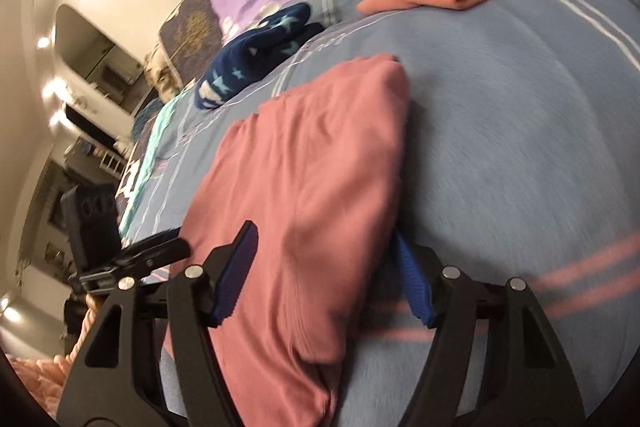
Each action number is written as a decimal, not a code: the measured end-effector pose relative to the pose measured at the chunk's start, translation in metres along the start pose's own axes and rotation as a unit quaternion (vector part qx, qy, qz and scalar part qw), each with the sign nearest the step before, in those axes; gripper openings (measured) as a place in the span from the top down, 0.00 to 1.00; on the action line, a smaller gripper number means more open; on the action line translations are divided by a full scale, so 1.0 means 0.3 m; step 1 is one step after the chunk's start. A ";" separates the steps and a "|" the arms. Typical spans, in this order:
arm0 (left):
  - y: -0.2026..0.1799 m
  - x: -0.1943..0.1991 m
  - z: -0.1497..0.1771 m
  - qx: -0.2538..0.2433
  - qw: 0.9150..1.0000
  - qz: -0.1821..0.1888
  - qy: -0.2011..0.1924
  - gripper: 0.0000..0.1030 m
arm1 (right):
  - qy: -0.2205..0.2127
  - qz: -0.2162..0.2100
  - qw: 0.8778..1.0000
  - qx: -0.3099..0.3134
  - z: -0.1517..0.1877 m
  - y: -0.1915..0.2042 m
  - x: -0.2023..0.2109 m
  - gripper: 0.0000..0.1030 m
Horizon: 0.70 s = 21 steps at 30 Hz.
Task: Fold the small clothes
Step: 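Grasp the folded pink shirt's edge with both tools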
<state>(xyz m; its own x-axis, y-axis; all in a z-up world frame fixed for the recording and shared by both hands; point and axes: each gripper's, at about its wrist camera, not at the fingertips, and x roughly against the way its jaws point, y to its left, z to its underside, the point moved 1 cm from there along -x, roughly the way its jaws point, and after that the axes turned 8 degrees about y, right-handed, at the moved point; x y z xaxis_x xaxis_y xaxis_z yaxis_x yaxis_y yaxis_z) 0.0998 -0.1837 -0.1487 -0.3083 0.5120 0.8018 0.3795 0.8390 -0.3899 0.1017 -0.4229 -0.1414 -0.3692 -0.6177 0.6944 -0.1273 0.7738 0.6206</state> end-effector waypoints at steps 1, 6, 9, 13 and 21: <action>0.004 -0.013 -0.010 0.000 1.000 0.000 0.004 0.37 | 0.007 -0.002 1.000 0.006 -0.021 0.002 -0.017 0.34; 0.030 -0.060 -0.076 0.014 1.000 0.011 0.006 0.50 | 0.034 0.005 0.999 0.034 -0.097 0.029 -0.103 0.43; 0.032 -0.069 -0.100 0.019 1.000 0.003 0.004 0.66 | 0.029 0.037 0.998 0.035 -0.114 0.043 -0.119 0.65; -0.048 -0.008 -0.092 -0.026 0.998 -0.043 -0.030 0.77 | -0.011 0.075 0.995 0.069 -0.072 0.137 -0.059 0.81; -0.324 0.198 -0.076 -0.134 0.979 -0.088 -0.122 0.77 | -0.125 0.111 0.977 0.135 0.041 0.340 0.207 0.82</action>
<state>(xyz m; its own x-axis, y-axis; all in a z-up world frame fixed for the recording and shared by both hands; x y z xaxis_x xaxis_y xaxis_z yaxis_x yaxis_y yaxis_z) 0.0645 -0.2393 -0.0528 -0.5767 0.4205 0.7004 0.5072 0.8564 -0.0965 0.0546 -0.3805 -0.0394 -0.6240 -0.4025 0.6697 -0.2433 0.9146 0.3230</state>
